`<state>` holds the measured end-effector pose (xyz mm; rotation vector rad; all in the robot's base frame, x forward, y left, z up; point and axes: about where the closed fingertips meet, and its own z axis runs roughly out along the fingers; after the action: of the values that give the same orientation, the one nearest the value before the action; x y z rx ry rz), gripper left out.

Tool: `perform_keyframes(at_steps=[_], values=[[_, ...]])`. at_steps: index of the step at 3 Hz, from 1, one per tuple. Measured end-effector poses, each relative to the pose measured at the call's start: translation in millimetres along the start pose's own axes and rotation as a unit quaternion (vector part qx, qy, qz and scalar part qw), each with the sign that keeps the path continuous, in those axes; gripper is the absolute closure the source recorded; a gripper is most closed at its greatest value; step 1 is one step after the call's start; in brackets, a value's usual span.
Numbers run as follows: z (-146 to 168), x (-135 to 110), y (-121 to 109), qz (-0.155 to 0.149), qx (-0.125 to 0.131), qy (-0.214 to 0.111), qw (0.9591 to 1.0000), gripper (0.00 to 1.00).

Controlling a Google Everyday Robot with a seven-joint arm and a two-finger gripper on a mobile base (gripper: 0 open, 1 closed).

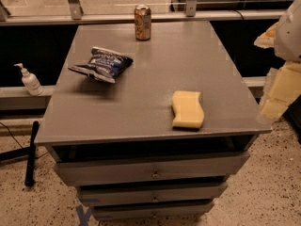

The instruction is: Move blue chip bag near sponge

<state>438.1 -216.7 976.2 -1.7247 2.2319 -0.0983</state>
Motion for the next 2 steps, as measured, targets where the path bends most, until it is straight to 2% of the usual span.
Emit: perform_keyframes(at_steps=[1,2], values=[[0,0,0,0.000,0.000,0.000,1.0000,0.00],[13,-37,-8,-0.013,-0.001,-0.050,0.9987,0.00]])
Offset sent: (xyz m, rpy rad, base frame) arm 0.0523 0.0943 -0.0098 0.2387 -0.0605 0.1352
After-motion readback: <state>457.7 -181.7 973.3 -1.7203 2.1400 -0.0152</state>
